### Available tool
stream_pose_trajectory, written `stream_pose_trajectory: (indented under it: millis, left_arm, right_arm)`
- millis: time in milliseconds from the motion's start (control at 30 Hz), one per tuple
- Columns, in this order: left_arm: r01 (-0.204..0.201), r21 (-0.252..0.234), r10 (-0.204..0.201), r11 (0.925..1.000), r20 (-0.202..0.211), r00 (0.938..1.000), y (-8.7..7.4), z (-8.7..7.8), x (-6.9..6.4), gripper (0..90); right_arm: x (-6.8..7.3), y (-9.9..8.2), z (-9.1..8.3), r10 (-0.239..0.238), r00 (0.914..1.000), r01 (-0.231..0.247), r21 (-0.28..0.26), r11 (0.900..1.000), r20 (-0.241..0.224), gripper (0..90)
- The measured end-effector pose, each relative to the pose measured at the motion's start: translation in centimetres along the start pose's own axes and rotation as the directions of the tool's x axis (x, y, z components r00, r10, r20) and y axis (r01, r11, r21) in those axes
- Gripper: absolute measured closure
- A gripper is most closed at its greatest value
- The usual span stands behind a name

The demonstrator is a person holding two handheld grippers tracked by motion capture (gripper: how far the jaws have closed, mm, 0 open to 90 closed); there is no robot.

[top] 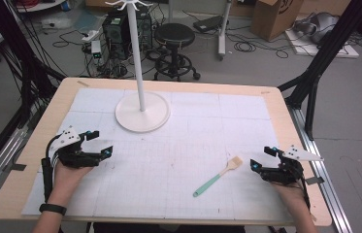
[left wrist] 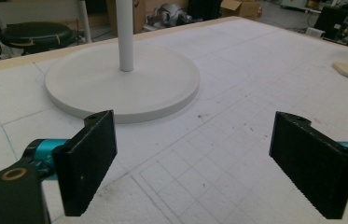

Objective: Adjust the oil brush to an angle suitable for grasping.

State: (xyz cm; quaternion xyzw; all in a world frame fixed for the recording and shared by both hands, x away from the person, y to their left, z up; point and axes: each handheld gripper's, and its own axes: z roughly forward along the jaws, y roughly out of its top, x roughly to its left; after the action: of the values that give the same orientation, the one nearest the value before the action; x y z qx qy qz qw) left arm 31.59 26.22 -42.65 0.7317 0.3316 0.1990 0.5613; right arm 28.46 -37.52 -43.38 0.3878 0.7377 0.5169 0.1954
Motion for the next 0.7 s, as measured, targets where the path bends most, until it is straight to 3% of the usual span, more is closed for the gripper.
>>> stream_pose_trajectory:
  millis: [67, 700]
  left_arm:
    - [-0.015, 0.008, 0.015, 0.9999, 0.002, 0.9999, 0.08, -0.07, -0.22, 15.0]
    - [-0.017, 0.003, 0.017, 0.9998, -0.004, 0.9998, 0.24, -0.47, -0.20, 15.0]
  right_arm:
    - [-0.15, 0.00, -0.03, 0.000, 1.0000, 0.000, -0.005, 1.0000, 0.002, 14.3]
    - [0.47, 0.60, 0.33, -0.030, 0.9985, 0.030, -0.002, 0.9996, -0.047, 14.2]
